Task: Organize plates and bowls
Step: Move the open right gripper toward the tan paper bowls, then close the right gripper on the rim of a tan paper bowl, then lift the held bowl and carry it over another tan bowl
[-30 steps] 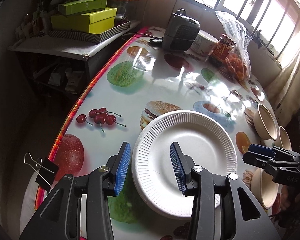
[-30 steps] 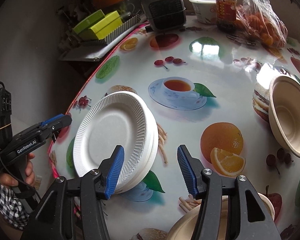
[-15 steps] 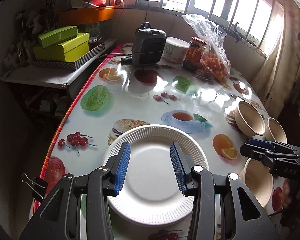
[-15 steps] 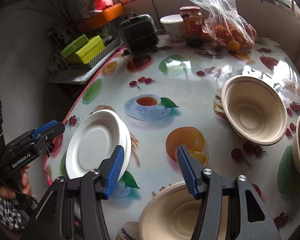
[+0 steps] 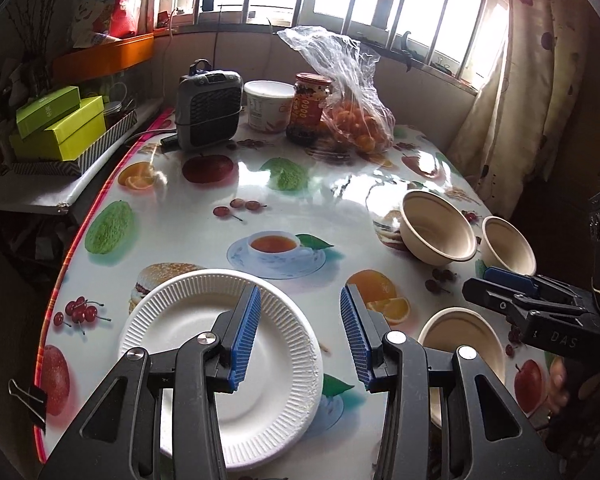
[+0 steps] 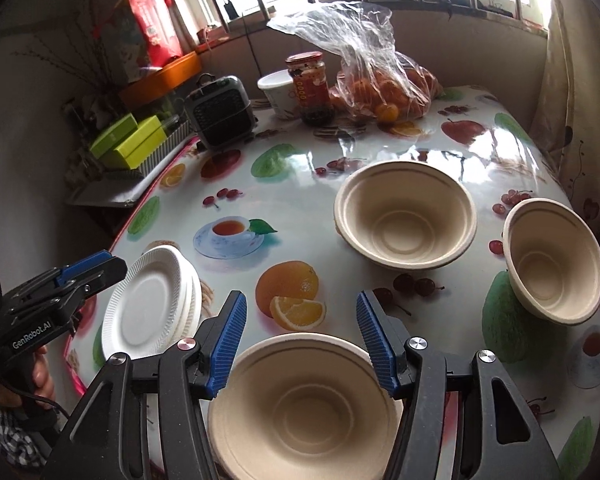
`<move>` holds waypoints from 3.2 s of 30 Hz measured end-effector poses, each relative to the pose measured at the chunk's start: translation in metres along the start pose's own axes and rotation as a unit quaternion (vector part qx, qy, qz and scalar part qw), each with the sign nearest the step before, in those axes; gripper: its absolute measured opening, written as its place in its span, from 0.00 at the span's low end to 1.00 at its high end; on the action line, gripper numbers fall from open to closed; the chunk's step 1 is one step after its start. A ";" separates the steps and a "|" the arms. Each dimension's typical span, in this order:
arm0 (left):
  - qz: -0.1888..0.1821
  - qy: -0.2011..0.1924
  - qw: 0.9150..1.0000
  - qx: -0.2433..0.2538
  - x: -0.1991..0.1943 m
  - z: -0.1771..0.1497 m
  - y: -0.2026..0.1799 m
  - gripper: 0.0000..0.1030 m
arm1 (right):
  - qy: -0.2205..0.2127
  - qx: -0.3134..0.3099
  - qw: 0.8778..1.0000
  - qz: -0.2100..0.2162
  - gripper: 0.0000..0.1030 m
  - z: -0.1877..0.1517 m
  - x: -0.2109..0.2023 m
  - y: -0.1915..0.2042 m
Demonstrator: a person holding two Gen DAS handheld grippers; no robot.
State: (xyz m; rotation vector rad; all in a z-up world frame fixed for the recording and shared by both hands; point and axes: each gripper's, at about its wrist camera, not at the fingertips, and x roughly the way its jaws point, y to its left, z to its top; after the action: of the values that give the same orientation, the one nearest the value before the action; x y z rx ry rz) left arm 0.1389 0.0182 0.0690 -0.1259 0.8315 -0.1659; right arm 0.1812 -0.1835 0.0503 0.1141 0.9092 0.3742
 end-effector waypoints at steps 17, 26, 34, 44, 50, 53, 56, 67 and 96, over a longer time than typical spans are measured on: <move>-0.079 0.048 0.994 0.054 0.047 0.017 -0.061 0.42 | -0.042 0.085 0.994 -0.054 0.59 -0.021 -0.041 -0.076; -0.089 0.058 0.993 0.053 0.079 0.046 -0.071 0.42 | -0.056 0.107 0.991 -0.056 0.59 -0.007 -0.037 -0.099; -0.103 0.070 0.991 0.043 0.109 0.070 -0.081 0.42 | -0.059 0.108 0.991 -0.048 0.59 0.011 -0.019 -0.108; -0.093 0.082 0.992 0.026 0.146 0.089 -0.087 0.42 | -0.045 0.101 0.993 -0.046 0.52 0.020 0.006 -0.115; -0.109 0.104 0.988 0.015 0.164 0.090 -0.088 0.42 | -0.031 0.105 0.993 -0.033 0.47 0.025 0.020 -0.119; -0.112 0.117 0.987 0.009 0.171 0.086 -0.087 0.40 | -0.022 0.107 0.994 -0.027 0.45 0.025 0.026 -0.120; -0.116 0.120 0.986 0.010 0.172 0.084 -0.088 0.35 | -0.019 0.110 0.994 -0.023 0.42 0.025 0.028 -0.122; -0.123 0.127 0.984 0.018 0.177 0.083 -0.095 0.16 | -0.013 0.126 0.992 -0.006 0.32 0.028 0.037 -0.129; -0.129 0.125 0.983 0.019 0.172 0.081 -0.096 0.09 | -0.013 0.137 0.991 0.004 0.20 0.027 0.037 -0.132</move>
State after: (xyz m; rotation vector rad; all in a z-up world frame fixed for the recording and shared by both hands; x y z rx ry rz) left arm 0.3039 -0.1052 0.0159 -0.1800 1.0614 -0.4485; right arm 0.2584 -0.2915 0.0054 0.3737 0.9301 0.2539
